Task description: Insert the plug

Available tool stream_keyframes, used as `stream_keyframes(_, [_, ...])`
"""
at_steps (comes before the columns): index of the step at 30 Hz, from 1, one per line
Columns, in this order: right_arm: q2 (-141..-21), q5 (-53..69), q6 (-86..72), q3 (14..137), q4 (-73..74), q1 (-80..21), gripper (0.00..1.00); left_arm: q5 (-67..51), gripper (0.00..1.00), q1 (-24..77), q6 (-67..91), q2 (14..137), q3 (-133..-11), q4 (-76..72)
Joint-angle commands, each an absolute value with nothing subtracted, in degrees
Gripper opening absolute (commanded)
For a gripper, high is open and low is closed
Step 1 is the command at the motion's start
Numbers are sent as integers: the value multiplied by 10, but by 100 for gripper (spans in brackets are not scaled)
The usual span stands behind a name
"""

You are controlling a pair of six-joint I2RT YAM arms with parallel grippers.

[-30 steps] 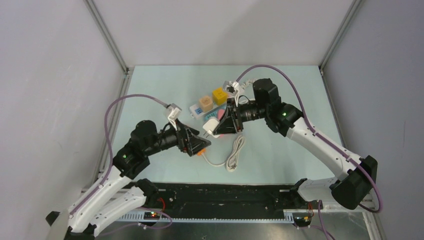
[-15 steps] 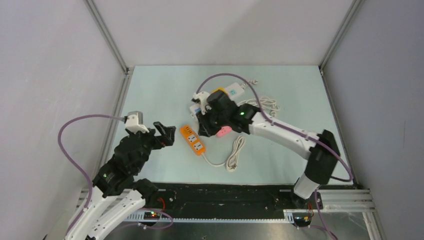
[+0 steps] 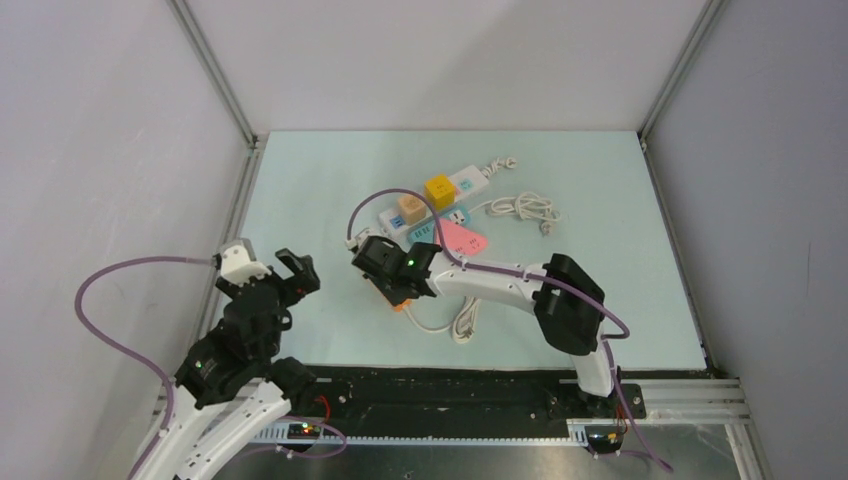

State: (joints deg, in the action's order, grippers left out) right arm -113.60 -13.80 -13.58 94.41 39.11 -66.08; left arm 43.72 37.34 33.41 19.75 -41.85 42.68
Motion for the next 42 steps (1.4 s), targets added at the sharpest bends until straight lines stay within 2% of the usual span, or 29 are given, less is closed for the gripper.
stream_keyframes(1, [-1151, -219, -145, 975, 386, -668, 0, 528, 100, 372, 383, 172, -440, 461])
stream_keyframes(42, [-1188, -188, -155, 1013, 415, -673, 0, 551, 100, 371, 423, 121, -432, 490])
